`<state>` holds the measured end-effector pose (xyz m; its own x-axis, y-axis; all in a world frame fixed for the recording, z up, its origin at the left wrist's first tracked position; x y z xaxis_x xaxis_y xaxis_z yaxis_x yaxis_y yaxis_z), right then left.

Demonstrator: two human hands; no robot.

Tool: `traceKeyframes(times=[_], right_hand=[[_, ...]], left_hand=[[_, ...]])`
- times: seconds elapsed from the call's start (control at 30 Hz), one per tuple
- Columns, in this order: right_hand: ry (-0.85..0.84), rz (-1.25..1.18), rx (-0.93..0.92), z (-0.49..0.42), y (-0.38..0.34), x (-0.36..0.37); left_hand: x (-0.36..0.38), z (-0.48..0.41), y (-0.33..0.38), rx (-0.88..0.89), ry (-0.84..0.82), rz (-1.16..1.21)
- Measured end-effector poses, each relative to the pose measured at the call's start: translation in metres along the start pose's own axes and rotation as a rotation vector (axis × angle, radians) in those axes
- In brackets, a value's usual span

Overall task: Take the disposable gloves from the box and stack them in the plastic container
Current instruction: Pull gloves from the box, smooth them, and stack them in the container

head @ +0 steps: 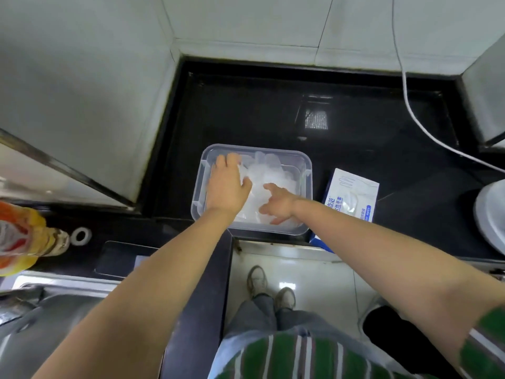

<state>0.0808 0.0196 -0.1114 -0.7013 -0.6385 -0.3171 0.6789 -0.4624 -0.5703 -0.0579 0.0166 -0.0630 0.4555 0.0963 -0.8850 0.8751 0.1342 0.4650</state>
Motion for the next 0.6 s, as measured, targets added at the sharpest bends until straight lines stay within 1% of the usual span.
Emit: traceKeyframes(times=[0.07, 0.1, 0.13, 0.17, 0.2, 0.23, 0.27, 0.3, 0.33, 0.4, 0.47, 0.53, 0.6], right_hand=[[-0.009, 0.029, 0.026, -0.002, 0.0, 0.001], [-0.018, 0.073, 0.019, -0.003, 0.0, 0.0], [-0.036, 0.157, 0.02, -0.004, 0.002, -0.001], [-0.044, 0.213, 0.031, -0.001, 0.002, -0.001], [-0.039, 0.261, 0.035, -0.003, 0.004, -0.003], [-0.021, 0.274, 0.019, -0.004, 0.004, -0.004], [-0.009, 0.259, 0.013, -0.009, 0.006, -0.006], [0.007, 0.212, 0.019, -0.007, 0.006, -0.006], [0.016, 0.182, 0.032, -0.008, 0.007, -0.006], [0.046, 0.163, 0.059, -0.007, 0.007, -0.007], [0.073, 0.139, 0.044, -0.008, 0.009, -0.008], [0.084, 0.13, 0.051, -0.009, 0.01, -0.008], [0.067, 0.191, 0.083, -0.011, 0.012, -0.006]], left_hand=[[-0.011, 0.007, 0.024, 0.254, 0.09, 0.055], [-0.012, 0.013, 0.038, 0.39, 0.072, 0.071], [-0.009, 0.018, 0.051, 0.488, 0.008, 0.064], [-0.003, 0.021, 0.058, 0.502, -0.079, 0.045], [0.006, 0.02, 0.059, 0.422, -0.172, 0.024], [0.017, 0.016, 0.053, 0.276, -0.274, -0.02], [0.027, 0.012, 0.044, 0.122, -0.385, -0.077], [0.036, 0.009, 0.03, 0.016, -0.471, -0.121], [0.043, 0.008, 0.018, -0.049, -0.543, -0.144], [0.049, 0.006, -0.005, -0.128, -0.651, -0.151], [0.051, 0.005, -0.02, -0.17, -0.707, -0.153], [0.053, 0.003, -0.025, -0.167, -0.756, -0.171], [0.055, 0.002, -0.025, -0.163, -0.796, -0.176]])
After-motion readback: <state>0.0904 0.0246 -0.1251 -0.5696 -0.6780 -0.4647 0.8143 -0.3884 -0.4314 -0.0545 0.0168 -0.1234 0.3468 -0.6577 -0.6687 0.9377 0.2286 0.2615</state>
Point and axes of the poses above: each hand's wrist, its own z-axis away from the middle knuckle, its own x-axis out of the palm, y = z × x, the point moved 3 cm from there along -z, towards the middle knuckle, and after that the axes turned 1 degree about y, right-handed, at the moved point
